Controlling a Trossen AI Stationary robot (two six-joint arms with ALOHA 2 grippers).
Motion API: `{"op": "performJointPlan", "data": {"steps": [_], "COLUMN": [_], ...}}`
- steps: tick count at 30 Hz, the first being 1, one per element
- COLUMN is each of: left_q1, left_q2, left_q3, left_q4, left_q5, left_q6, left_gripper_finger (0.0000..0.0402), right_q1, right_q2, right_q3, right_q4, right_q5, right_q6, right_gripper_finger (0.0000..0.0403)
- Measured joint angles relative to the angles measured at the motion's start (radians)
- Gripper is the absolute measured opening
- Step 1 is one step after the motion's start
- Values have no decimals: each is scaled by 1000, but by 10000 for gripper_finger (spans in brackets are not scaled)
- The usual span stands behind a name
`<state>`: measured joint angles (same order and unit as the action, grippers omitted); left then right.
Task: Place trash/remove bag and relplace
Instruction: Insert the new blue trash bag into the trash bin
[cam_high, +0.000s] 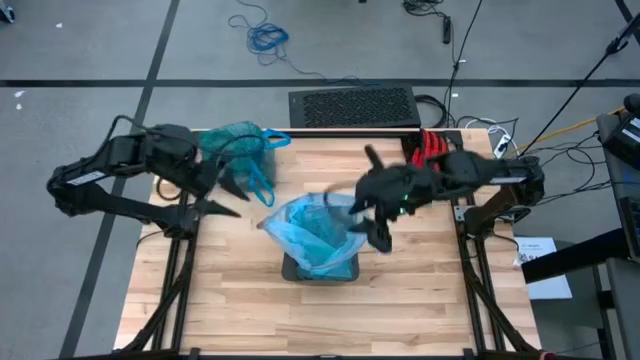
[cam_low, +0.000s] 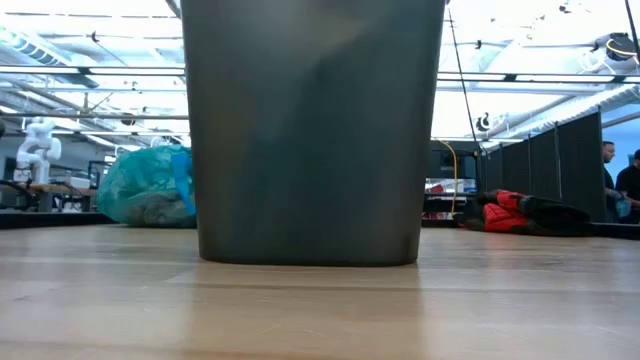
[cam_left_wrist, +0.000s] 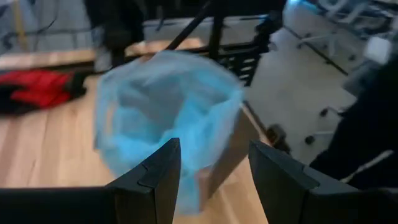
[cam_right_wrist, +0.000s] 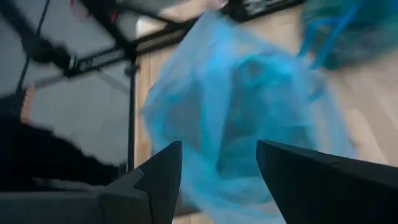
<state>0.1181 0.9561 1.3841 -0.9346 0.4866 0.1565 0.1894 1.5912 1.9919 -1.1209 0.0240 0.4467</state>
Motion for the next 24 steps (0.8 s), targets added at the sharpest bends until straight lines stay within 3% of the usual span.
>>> {"op": "performJointPlan", "data": {"steps": [6, 9, 13, 17, 24], "left_q1": [-118, -165, -196, -206, -225], "left_q2": [62, 116, 198, 267, 325], "left_q3": [16, 16, 15, 15, 15], "left_q4": [-4, -6, -7, -65, -101], "left_q5": [-35, -120, -206, -216, -186], "left_q6": [42, 100, 166, 166, 123], "left_gripper_finger": [184, 184, 184, 184, 167], "right_q1": [93, 132, 170, 180, 156], "right_q2": [63, 89, 117, 139, 187], "right_q3": [-2, -2, -2, -2, -2], "right_q4": [-75, -83, -87, -94, -100], "right_q5": [-5, -9, -4, 4, 11], "right_q6": [-18, -18, -18, -4, 13], "right_gripper_finger": [201, 201, 201, 197, 133]}}
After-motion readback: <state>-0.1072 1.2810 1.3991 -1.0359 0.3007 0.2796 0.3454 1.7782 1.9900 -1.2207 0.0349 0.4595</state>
